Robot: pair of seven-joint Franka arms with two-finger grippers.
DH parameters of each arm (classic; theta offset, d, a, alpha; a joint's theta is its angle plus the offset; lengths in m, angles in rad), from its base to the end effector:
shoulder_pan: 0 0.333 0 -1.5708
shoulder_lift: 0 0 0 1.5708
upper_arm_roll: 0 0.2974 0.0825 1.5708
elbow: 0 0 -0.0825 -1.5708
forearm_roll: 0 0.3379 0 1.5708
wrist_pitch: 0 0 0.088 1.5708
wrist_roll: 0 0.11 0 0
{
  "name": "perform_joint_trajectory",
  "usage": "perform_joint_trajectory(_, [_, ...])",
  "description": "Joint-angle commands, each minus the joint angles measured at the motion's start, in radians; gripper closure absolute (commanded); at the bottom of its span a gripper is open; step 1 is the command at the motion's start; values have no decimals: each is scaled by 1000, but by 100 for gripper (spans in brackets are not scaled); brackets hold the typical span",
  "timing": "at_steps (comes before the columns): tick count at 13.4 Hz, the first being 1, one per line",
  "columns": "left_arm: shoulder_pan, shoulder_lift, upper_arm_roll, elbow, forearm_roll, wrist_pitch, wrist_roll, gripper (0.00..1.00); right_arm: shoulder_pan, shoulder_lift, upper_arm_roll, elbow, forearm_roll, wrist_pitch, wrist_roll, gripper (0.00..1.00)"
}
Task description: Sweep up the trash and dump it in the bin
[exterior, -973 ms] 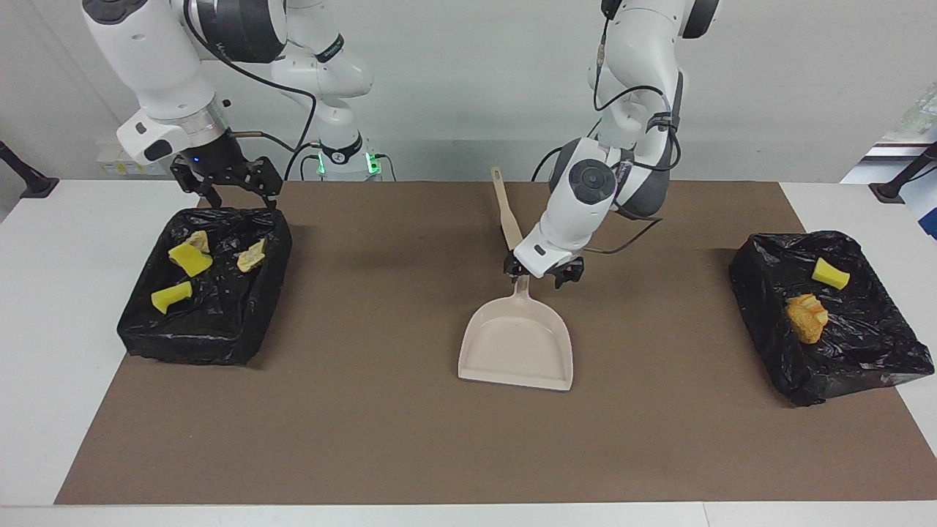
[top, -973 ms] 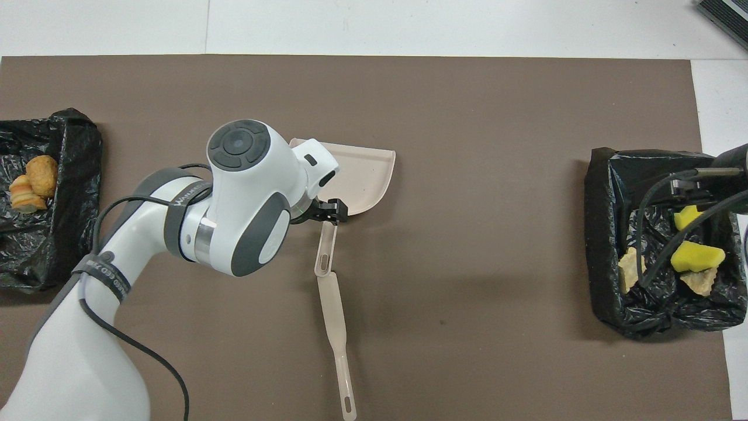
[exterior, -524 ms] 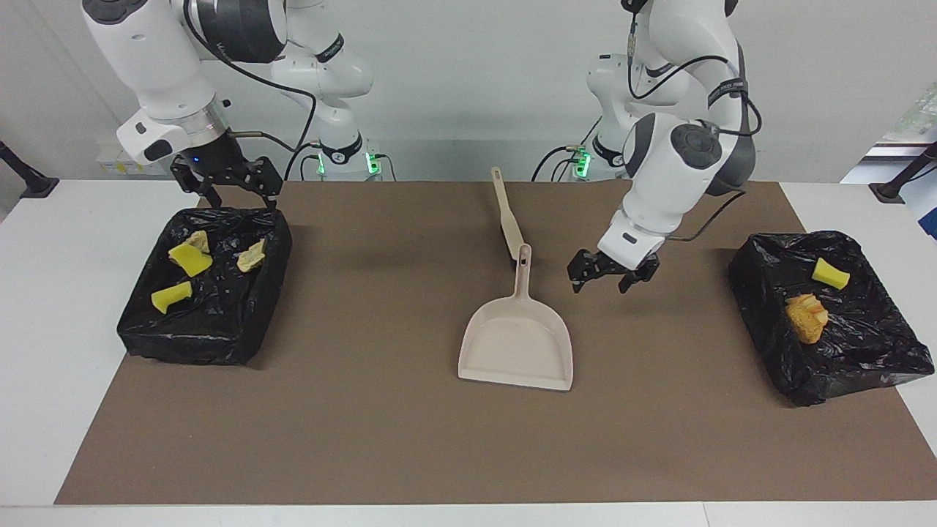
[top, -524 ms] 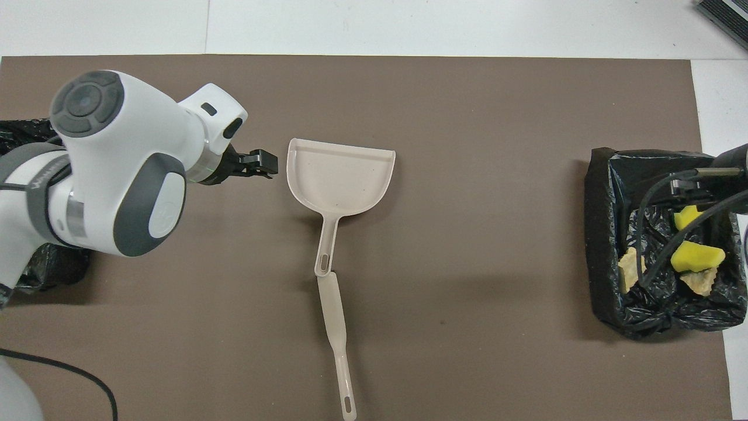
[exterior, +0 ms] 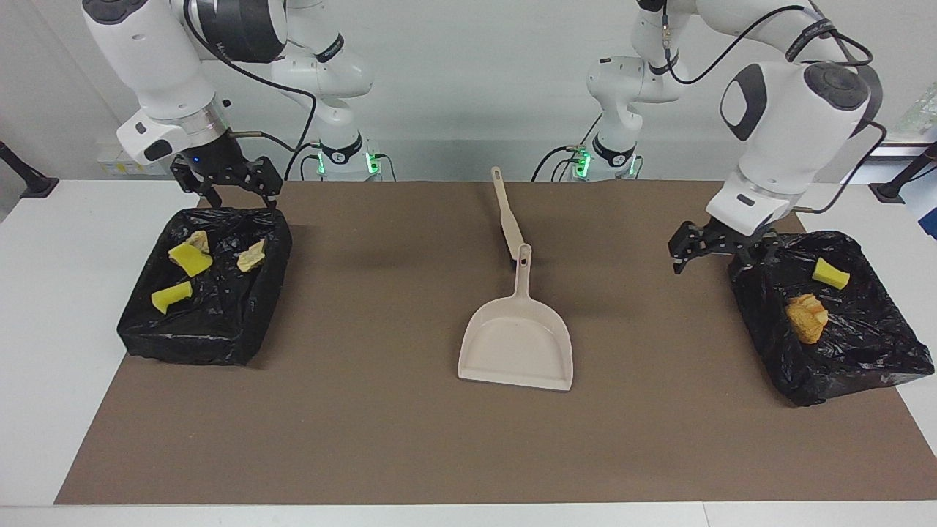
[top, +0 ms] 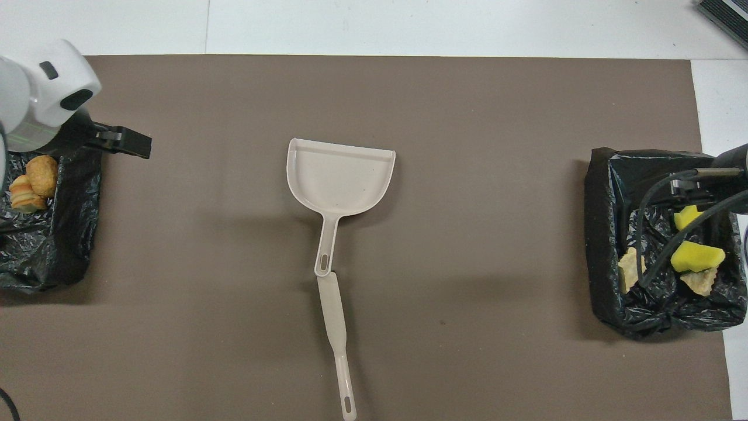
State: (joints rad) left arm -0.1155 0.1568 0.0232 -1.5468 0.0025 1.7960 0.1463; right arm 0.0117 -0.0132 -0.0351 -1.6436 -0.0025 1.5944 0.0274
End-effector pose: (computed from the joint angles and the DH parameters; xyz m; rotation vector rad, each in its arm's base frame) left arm 0.5690 -0.0534 0.5495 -3.1073 0.3739 -0.1445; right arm 0.5046 -0.0122 0.5806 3.1380 -0.0795 -0.0565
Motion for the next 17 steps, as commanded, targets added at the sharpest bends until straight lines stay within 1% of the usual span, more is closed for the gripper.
perform_joint_trajectory(1, [19, -75, 12, -1, 30, -122, 65, 0, 2, -2, -2, 4, -2, 9, 13, 0])
perform_joint_trajectory(2, [20, -106, 14, -2, 30, -176, 64, 0, 2, -2, -2, 4, -2, 9, 13, 0])
perform_joint_trajectory(5, [19, -178, 12, -10, 28, -277, 61, 0, 2, -2, -2, 4, -2, 9, 13, 0])
perform_joint_trajectory(7, [13, -201, 12, -10, 25, -361, 58, 0, 2, -2, -2, 4, -2, 9, 13, 0])
perform_joint_trajectory(9, [10, -213, 12, -12, 27, -376, 65, 0, 2, -2, -2, 4, -2, 9, 13, 0])
perform_joint_trajectory(12, [19, -207, 12, -6, 25, -351, 72, 0, 2, -2, -2, 4, -2, 9, 13, 0])
perform_joint_trajectory(17, [16, -206, 12, -1, 21, -360, 53, 0, 2, -2, -2, 4, -2, 9, 13, 0])
